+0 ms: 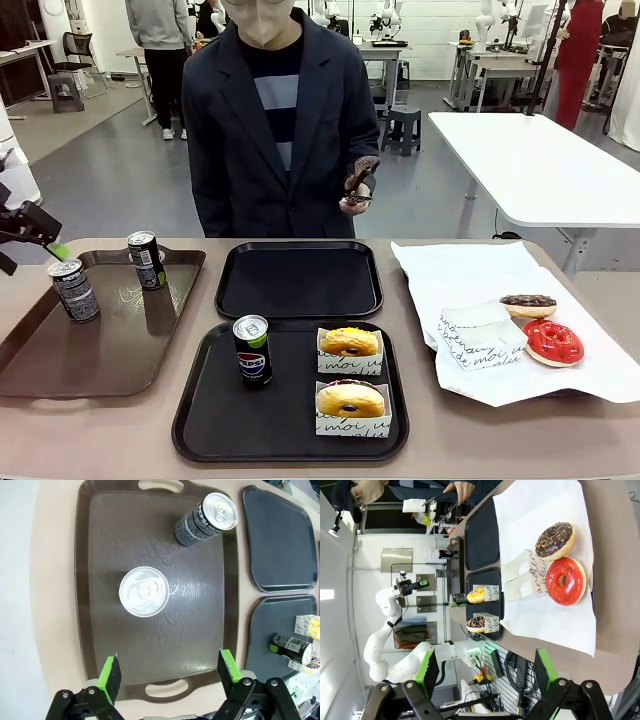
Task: Set up donuts and drinks on trays.
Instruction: Pick up one Pepsi coke from the Handle tray and place it on the Flat Tray without a Pepsi coke.
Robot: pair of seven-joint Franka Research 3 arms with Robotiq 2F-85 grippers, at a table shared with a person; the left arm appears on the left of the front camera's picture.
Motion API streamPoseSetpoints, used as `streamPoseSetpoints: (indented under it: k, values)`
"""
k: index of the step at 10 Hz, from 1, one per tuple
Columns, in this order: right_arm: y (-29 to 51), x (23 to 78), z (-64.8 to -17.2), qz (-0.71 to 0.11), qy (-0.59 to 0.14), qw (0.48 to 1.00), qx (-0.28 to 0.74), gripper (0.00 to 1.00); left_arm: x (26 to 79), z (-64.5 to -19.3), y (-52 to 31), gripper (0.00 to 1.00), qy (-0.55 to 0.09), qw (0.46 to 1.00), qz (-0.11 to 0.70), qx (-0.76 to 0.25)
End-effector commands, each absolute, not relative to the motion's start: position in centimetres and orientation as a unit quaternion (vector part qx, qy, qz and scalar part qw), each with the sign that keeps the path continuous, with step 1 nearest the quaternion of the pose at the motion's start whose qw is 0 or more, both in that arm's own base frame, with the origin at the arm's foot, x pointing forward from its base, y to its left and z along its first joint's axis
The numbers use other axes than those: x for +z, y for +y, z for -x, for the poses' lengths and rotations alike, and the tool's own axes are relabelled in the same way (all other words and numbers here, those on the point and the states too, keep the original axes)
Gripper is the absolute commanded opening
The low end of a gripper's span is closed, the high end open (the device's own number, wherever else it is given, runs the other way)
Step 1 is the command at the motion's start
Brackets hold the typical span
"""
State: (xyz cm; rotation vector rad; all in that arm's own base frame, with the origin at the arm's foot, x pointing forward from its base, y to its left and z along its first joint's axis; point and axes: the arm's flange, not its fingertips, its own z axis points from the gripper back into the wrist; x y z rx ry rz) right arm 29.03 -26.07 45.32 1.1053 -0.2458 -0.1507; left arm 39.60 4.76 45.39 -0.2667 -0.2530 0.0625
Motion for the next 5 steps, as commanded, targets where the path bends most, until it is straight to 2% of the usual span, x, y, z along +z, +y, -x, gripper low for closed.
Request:
streamPoseSetpoints:
  k: [1,5]
  values:
    - [-26.2,45.3,-29.0,-0.529,-0.124,0.837,-0.065,1.00,45.4,-42.8,3.8,1.00,-0.109,0.990,0.077,0.050]
    - [-26.2,45.3,-29.0,-0.529,-0.124,0.837,-0.065,1.00,43.9,-46.8,2.6,1.00,-0.072,0.994,0.022,0.077]
